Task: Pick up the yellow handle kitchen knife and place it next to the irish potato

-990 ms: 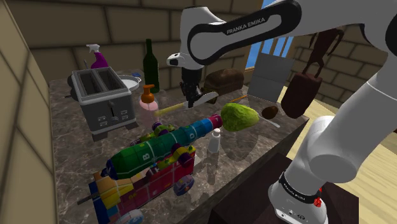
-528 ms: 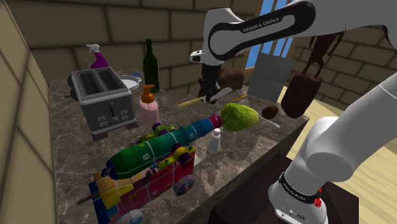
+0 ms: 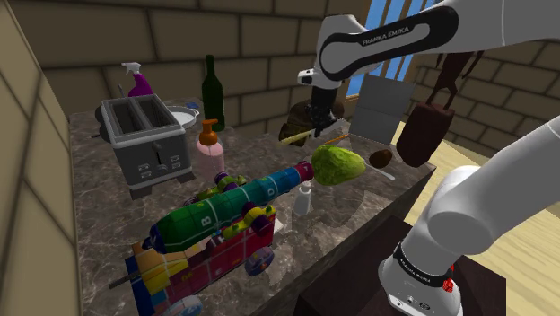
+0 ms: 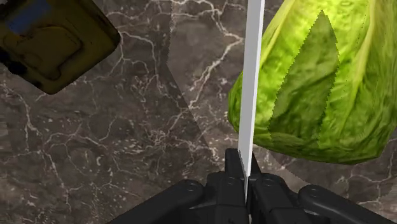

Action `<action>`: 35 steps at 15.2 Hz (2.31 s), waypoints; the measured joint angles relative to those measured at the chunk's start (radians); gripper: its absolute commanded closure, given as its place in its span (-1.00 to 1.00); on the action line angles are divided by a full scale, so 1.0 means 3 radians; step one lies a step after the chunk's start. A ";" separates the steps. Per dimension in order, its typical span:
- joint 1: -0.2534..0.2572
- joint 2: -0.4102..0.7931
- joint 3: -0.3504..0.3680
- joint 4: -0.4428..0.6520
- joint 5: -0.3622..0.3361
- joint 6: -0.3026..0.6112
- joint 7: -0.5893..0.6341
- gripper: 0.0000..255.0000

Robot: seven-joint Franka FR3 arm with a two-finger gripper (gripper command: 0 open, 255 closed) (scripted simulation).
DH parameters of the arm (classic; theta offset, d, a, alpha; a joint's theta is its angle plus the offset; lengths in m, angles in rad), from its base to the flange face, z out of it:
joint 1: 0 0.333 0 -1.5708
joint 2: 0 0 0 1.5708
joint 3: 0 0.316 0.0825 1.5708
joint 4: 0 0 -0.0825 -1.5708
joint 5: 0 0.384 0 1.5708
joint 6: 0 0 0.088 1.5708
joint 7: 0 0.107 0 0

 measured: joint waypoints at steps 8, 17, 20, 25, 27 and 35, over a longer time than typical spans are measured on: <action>-0.0288 0.0045 -0.0475 0.0060 -0.0173 0.0022 -0.0661 1.00; -0.0554 0.0327 -0.1016 0.0380 -0.0235 0.0034 -0.1449 1.00; -0.0624 0.0499 -0.1196 0.0563 -0.0190 0.0035 -0.1730 1.00; -0.0757 0.0897 -0.1500 0.0961 -0.0009 0.0019 -0.2271 1.00; -0.0811 0.1062 -0.1589 0.1112 0.0088 0.0011 -0.2463 1.00; -0.0859 0.1267 -0.1646 0.1002 0.0217 0.0292 -0.2628 1.00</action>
